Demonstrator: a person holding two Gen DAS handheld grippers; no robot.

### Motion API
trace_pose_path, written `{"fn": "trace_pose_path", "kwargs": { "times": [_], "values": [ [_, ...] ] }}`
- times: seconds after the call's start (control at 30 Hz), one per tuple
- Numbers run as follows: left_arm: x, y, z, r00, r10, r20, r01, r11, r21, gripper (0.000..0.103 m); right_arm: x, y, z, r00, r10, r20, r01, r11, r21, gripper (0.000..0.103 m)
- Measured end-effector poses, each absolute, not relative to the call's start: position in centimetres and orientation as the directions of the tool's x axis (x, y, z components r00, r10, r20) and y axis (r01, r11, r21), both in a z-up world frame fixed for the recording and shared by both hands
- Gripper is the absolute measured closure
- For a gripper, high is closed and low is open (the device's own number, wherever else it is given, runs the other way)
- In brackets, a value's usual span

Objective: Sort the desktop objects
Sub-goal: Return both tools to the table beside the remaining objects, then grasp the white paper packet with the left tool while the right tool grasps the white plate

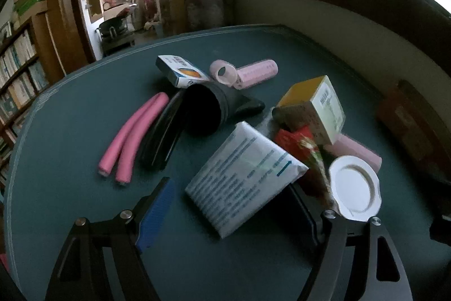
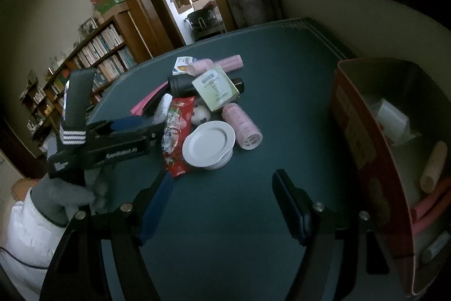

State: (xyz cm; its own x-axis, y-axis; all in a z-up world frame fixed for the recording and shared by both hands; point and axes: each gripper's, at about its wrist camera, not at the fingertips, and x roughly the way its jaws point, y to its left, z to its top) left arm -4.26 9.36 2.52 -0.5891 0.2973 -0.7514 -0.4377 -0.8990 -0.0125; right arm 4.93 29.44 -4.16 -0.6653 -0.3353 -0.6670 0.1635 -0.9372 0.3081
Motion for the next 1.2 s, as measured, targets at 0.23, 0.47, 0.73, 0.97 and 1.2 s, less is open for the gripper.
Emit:
{"fn": "trace_pose_path", "kwargs": {
  "times": [0.23, 0.47, 0.73, 0.97, 1.2],
  "values": [
    [-5.7, 9.2, 2.0, -0.57, 0.319, -0.758, -0.428, -0.902, -0.057, 0.027, 4.5, 29.3, -4.5, -0.655, -0.341, -0.674, 0.168, -0.936, 0.311, 0.026],
    [-5.1, 7.9, 2.0, -0.57, 0.33, -0.753, -0.387, -0.916, -0.109, 0.056, 4.0, 28.7, -5.0, -0.641, -0.341, -0.687, 0.169, -0.936, 0.307, 0.026],
    [-2.1, 5.4, 3.3, -0.599, 0.361, -0.714, -0.338, -0.923, -0.183, 0.068, 2.6, 28.0, -5.7, -0.618, -0.346, -0.706, 0.179, -0.936, 0.302, 0.026],
    [-1.3, 3.9, 3.2, -0.611, 0.352, -0.709, -0.296, -0.932, -0.208, 0.068, 1.4, 26.5, -6.3, -0.599, -0.34, -0.724, 0.197, -0.94, 0.279, 0.026],
    [-2.4, 3.9, 2.9, -0.606, 0.347, -0.716, -0.271, -0.936, -0.224, 0.067, 1.3, 26.4, -6.5, -0.596, -0.336, -0.729, 0.189, -0.941, 0.279, 0.026]
  ]
}}
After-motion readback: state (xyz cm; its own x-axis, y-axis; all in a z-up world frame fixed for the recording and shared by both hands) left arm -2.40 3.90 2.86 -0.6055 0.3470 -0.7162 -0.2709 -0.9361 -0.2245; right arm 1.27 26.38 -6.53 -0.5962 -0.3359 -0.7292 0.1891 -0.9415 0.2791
